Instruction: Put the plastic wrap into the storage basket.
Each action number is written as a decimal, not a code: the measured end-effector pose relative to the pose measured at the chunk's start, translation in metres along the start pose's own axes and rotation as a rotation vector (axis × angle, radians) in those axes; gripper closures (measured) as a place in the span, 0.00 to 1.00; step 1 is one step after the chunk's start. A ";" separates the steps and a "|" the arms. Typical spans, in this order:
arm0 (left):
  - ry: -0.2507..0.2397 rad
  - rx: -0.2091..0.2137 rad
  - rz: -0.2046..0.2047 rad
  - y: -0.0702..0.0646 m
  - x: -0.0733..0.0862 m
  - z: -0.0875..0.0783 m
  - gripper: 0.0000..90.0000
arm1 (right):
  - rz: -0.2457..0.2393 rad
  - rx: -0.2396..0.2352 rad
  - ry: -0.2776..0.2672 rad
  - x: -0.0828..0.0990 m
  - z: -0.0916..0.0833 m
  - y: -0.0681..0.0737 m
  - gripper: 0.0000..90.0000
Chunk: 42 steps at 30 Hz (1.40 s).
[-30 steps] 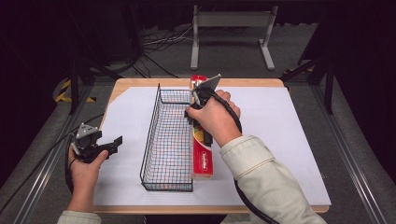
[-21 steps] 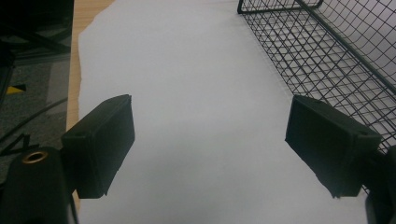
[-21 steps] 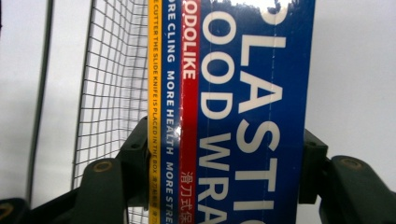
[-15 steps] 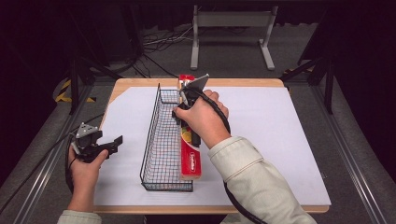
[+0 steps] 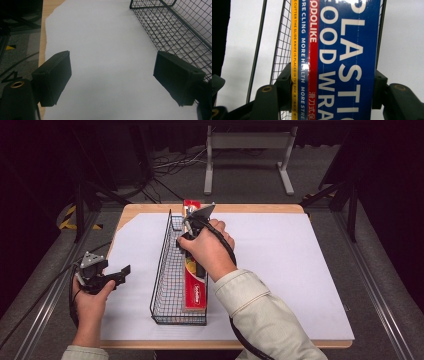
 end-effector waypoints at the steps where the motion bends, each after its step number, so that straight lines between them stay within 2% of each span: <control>1: 0.000 -0.001 0.000 0.000 0.000 0.000 0.17 | 0.002 0.001 -0.001 0.000 0.001 0.000 0.45; 7: 0.000 0.000 -0.001 0.001 0.000 0.000 0.17 | 0.003 -0.006 -0.026 0.001 0.008 0.001 0.45; 17: 0.002 0.000 -0.002 0.000 0.000 0.001 0.17 | -0.004 0.034 -0.035 0.005 0.020 0.003 0.45; 21: 0.005 -0.001 0.000 0.000 0.000 0.001 0.17 | 0.021 0.031 -0.038 0.004 0.025 -0.002 0.45; 26: 0.008 -0.002 0.006 -0.001 0.000 0.002 0.17 | 0.017 0.045 -0.022 0.007 0.033 -0.005 0.45; 34: 0.015 -0.005 0.004 -0.002 0.001 0.004 0.17 | 0.064 0.037 -0.024 0.010 0.042 -0.008 0.45; 37: 0.012 -0.002 0.010 -0.002 0.001 0.004 0.17 | 0.054 0.064 -0.014 0.013 0.047 -0.007 0.45; 42: 0.014 -0.003 0.007 -0.002 0.001 0.004 0.17 | 0.064 0.060 -0.009 0.014 0.052 -0.009 0.45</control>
Point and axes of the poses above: each handheld gripper's, and its own axes: z roughly forward along the jaws, x roughly out of its underside, y roughly to its left, the point moved 1 cm from there along z, roughly forward along the jaws, and after that the axes turned 9 degrees about -y, right-handed, at the moved point
